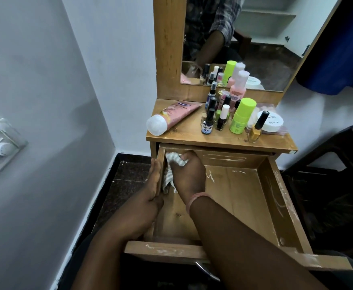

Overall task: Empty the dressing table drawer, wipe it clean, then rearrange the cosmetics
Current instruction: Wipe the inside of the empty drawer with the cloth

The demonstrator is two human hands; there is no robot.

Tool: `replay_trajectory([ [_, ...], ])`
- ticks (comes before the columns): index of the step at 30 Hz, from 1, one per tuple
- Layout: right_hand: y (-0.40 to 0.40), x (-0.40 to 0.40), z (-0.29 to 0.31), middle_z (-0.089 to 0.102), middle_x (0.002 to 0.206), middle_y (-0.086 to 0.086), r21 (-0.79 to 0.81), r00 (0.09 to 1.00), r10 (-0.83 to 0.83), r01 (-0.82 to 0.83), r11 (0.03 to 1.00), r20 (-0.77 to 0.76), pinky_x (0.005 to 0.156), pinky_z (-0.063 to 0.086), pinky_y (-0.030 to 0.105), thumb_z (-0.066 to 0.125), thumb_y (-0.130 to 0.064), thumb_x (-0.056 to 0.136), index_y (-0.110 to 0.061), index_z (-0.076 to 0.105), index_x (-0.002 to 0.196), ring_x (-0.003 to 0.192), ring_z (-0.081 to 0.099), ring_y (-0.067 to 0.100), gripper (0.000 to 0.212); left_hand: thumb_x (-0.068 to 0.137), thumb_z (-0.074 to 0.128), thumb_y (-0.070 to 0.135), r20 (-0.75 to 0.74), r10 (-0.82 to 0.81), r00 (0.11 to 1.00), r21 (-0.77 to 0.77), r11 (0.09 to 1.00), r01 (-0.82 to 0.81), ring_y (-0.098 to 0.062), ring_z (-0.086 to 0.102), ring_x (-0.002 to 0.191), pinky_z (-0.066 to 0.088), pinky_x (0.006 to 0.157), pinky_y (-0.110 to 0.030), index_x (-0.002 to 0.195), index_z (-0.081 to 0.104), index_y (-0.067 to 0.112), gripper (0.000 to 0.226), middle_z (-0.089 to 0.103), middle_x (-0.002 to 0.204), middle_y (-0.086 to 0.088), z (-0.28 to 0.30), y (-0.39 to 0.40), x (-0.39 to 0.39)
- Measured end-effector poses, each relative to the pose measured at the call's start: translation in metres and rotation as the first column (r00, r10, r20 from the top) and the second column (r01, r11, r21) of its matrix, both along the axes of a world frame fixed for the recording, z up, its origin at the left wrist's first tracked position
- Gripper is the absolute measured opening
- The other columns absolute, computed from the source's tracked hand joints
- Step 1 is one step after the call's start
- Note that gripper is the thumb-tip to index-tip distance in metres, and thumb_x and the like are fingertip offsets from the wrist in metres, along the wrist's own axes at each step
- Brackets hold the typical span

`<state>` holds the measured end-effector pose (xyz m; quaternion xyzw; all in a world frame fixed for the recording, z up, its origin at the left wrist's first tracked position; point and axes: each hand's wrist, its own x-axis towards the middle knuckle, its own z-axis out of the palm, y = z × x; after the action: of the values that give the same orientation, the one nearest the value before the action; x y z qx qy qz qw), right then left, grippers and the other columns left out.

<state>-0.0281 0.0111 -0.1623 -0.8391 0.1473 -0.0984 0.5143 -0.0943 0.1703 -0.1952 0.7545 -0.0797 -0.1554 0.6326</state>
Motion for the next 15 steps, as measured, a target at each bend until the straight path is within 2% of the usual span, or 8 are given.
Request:
replay_trajectory([
  [1, -0.004, 0.002, 0.0, 0.068, 0.087, 0.0, -0.026, 0.999, -0.045, 0.045, 0.999, -0.01, 0.068, 0.044, 0.025, 0.072, -0.027, 0.086, -0.023, 0.057, 0.084, 0.087, 0.067, 0.026, 0.016, 0.109, 0.05, 0.019, 0.022, -0.02, 1.0, 0.051, 0.999, 0.019, 0.019, 0.001, 0.147, 0.013, 0.122, -0.017, 0.155, 0.005, 0.06, 0.076, -0.006, 0.162, 0.04, 0.03, -0.014, -0.012],
  [2, -0.004, 0.002, 0.0, 0.07, 0.089, 0.001, -0.071, 0.998, -0.055, 0.055, 0.996, -0.003, 0.067, 0.043, 0.025, 0.07, -0.025, 0.086, -0.02, 0.06, 0.088, 0.088, 0.068, 0.027, 0.011, 0.107, 0.046, 0.004, 0.008, -0.021, 1.0, 0.128, 0.992, 0.02, 0.021, -0.003, 0.146, 0.01, 0.122, -0.017, 0.157, 0.0, 0.055, 0.085, -0.009, 0.161, 0.041, 0.043, -0.022, -0.015],
  [5, 0.003, -0.002, 0.001, 0.074, 0.096, 0.004, -0.234, 0.983, 0.183, -0.177, 0.956, 0.005, 0.076, 0.052, 0.03, 0.063, -0.031, 0.092, -0.019, 0.068, 0.096, 0.093, 0.069, 0.028, 0.014, 0.106, 0.047, 0.0, 0.04, 0.015, 0.999, 0.15, 0.989, -0.02, 0.019, -0.002, 0.147, 0.008, 0.126, -0.023, 0.155, 0.003, 0.057, 0.088, -0.005, 0.163, 0.038, 0.041, -0.021, -0.017],
  [7, -0.008, 0.0, 0.009, 0.074, 0.094, 0.008, -0.384, 0.928, 0.372, -0.354, 0.853, -0.03, 0.076, 0.053, 0.033, 0.061, -0.028, 0.091, -0.019, 0.066, 0.093, 0.092, 0.068, 0.032, 0.011, 0.106, 0.05, 0.003, 0.013, 0.026, 1.0, 0.168, 0.985, -0.028, 0.018, 0.001, 0.148, 0.011, 0.124, -0.02, 0.15, 0.006, 0.064, 0.087, -0.001, 0.161, 0.041, 0.044, -0.024, -0.014],
  [9, -0.034, 0.004, 0.018, 0.074, 0.094, 0.01, -0.502, 0.883, 0.454, -0.449, 0.739, -0.121, 0.077, 0.055, 0.035, 0.062, -0.024, 0.089, -0.017, 0.066, 0.092, 0.09, 0.069, 0.033, 0.008, 0.106, 0.049, 0.004, 0.028, 0.027, 0.999, 0.197, 0.98, -0.032, 0.011, 0.007, 0.151, 0.022, 0.117, -0.012, 0.152, 0.005, 0.064, 0.087, 0.003, 0.159, 0.042, 0.048, -0.024, -0.012],
  [11, -0.066, 0.004, 0.026, 0.073, 0.095, 0.011, -0.552, 0.908, 0.369, -0.414, 0.724, -0.197, 0.077, 0.056, 0.037, 0.06, -0.022, 0.089, -0.016, 0.063, 0.089, 0.09, 0.069, 0.034, 0.006, 0.104, 0.044, 0.002, 0.022, -0.027, 0.999, 0.299, 0.954, 0.019, -0.003, 0.021, 0.151, 0.036, 0.11, -0.015, 0.157, -0.002, 0.058, 0.089, 0.01, 0.162, 0.03, 0.057, -0.024, -0.01],
  [13, -0.094, -0.002, 0.027, 0.072, 0.096, 0.01, -0.589, 0.959, 0.199, -0.281, 0.757, -0.202, 0.078, 0.057, 0.038, 0.059, -0.024, 0.092, -0.017, 0.064, 0.091, 0.092, 0.069, 0.032, 0.008, 0.097, 0.043, 0.002, -0.015, -0.062, 0.998, 0.445, 0.893, 0.062, -0.018, 0.029, 0.152, 0.041, 0.115, -0.035, 0.161, -0.005, 0.05, 0.093, 0.015, 0.167, 0.013, 0.066, -0.025, 0.0],
  [15, -0.105, -0.009, 0.03, 0.071, 0.097, 0.008, -0.62, 0.951, 0.191, -0.304, 0.723, -0.244, 0.077, 0.054, 0.035, 0.056, -0.022, 0.095, -0.018, 0.066, 0.097, 0.092, 0.069, 0.03, 0.011, 0.088, 0.045, 0.009, 0.009, -0.03, 1.0, 0.502, 0.865, 0.021, -0.023, 0.032, 0.151, 0.038, 0.118, -0.046, 0.164, 0.013, 0.041, 0.088, 0.02, 0.169, 0.003, 0.074, -0.03, 0.009],
])
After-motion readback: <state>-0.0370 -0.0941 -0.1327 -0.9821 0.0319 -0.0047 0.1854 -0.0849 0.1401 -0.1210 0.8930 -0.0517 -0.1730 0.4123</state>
